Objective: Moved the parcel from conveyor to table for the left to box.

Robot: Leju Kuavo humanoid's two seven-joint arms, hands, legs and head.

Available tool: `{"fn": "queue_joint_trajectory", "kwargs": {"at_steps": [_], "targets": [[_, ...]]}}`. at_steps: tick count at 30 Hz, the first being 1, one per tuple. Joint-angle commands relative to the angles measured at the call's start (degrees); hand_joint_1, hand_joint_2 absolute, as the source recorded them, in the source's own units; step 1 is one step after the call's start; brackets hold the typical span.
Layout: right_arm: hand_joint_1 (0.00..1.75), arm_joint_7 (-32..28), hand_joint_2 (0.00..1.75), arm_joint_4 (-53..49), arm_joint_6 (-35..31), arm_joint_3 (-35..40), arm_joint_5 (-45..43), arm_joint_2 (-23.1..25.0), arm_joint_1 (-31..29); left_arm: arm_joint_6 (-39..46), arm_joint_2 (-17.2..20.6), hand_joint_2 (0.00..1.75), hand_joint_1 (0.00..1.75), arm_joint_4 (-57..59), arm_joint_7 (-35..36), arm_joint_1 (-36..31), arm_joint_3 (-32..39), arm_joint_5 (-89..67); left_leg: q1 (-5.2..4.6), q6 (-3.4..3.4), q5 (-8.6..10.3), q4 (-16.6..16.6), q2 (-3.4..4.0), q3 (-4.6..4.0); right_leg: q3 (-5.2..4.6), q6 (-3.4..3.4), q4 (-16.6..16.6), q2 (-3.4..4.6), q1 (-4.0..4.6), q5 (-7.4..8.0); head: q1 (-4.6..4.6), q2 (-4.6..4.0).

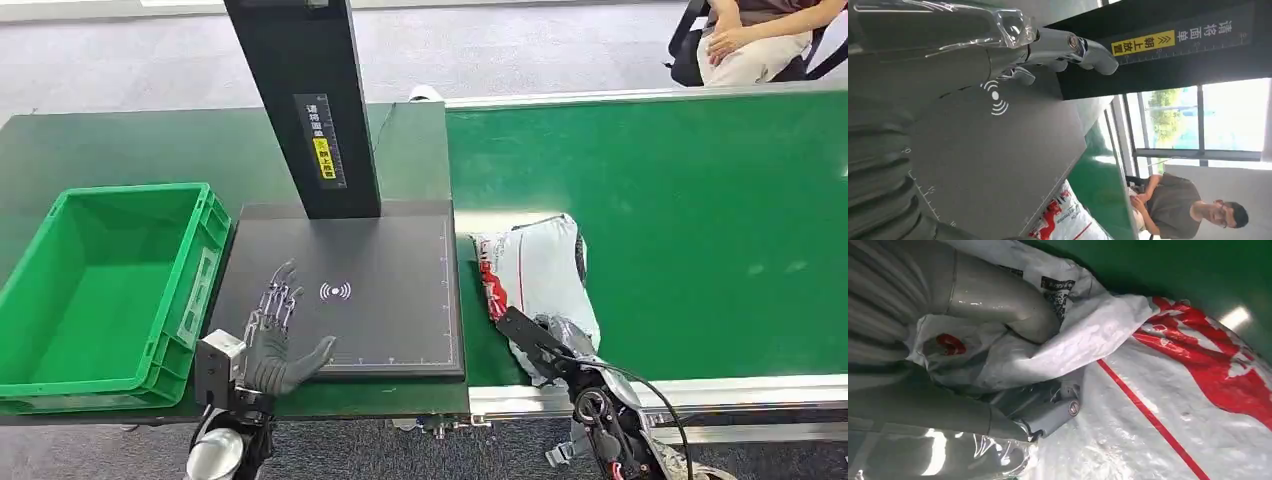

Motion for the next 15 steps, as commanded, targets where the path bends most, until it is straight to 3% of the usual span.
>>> {"fn": "queue_joint_trajectory", "kwargs": {"at_steps": [1,5,7,12,15], "targets": [[1.75,-8.11,1.75,-12.23,-12.49,-7.05,-13.06,3.68,1.37,0.08,-0.20,1.75,0.00,-5.63,-0.16,5.21,2.56,0.12,-0.01,0.18,-0.07,-0.02,0.10,0.07,0.02,-0.22,-0.03,0.06,0.05,-0.02,0.00,0.00],[1.75,-18.42,1.75,-20.01,-18.28,-11.65,-26.81,5.66,3.53,-0.39,-0.09,1.75,0.00,-3.91,-0.92,3.88,1.97,0.32,-0.01,0.13,0.00,0.00,-0.13,-0.03,-0.05,-0.16,-0.01,-0.15,0.03,-0.03,0.00,0.00],[1.75,-19.33,1.75,-22.03,-19.05,-11.49,-28.53,5.32,4.40,-0.37,-0.16,1.75,0.00,-2.94,-1.21,3.28,1.70,0.44,-0.01,0.16,0.00,0.01,-0.23,-0.05,-0.02,-0.18,-0.01,-0.20,0.04,-0.03,0.00,0.00],[1.75,-30.02,1.75,-27.28,-28.79,-12.99,-36.81,7.26,5.89,-0.17,0.17,1.75,0.00,-1.51,-2.08,2.14,0.55,1.04,0.01,0.19,-0.01,-0.03,-0.20,0.04,0.06,-0.22,-0.06,-0.20,0.06,-0.04,0.00,0.00],[1.75,-32.11,1.75,-29.45,-30.01,-12.47,-39.01,7.76,6.68,-0.04,0.20,1.75,0.00,-0.93,-2.24,1.63,0.24,1.27,-0.03,0.13,0.02,0.00,-0.22,-0.06,-0.05,-0.15,0.00,-0.21,0.01,-0.04,-0.02,0.00]]}}
